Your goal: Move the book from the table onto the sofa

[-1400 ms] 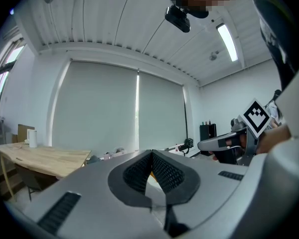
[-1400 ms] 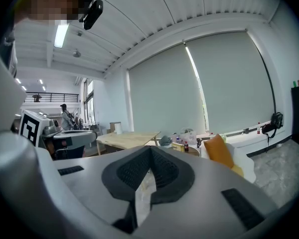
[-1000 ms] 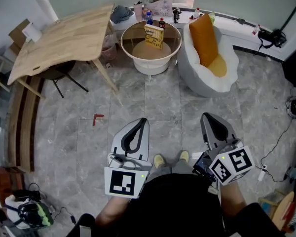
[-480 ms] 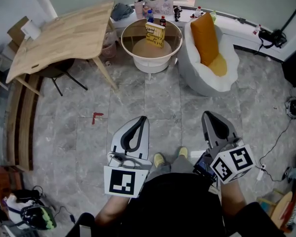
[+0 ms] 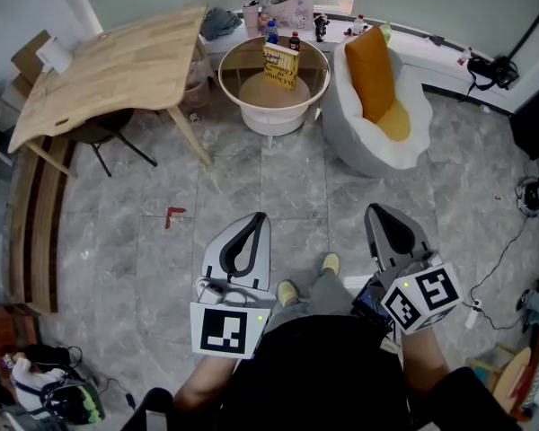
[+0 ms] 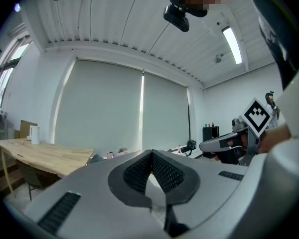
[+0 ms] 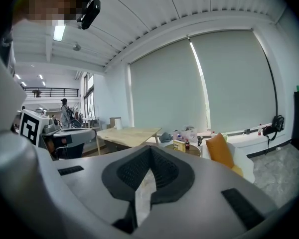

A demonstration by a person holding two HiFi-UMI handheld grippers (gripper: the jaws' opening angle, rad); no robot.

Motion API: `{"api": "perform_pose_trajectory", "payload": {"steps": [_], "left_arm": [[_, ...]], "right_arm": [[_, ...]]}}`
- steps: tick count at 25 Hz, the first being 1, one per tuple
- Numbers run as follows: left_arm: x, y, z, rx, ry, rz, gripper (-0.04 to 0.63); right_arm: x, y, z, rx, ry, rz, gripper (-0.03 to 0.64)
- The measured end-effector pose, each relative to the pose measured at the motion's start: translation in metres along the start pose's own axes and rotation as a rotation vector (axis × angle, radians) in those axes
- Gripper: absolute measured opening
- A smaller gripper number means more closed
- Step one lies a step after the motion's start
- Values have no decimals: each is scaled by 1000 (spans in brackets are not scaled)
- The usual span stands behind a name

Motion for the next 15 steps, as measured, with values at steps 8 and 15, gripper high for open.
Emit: {"api": "perform_pose_trajectory", "payload": {"steps": [8,15], "left_arm": [[-2,0,-3,-10,14,-5,8],[-10,-6,-8,-18,23,-24,8]], "right_arm": [[-7,-8,3,1,27,39,9],[-23,-17,5,-15,29,72,9]]}}
Point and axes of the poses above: the fingertips, and each gripper's own axes: z backward along the fingers, x to its left, y out of its underside, the point moved 3 cm from there along z, backward along the fingers, and after that the axes turned 1 degree about -z, right-handed, at the moved point
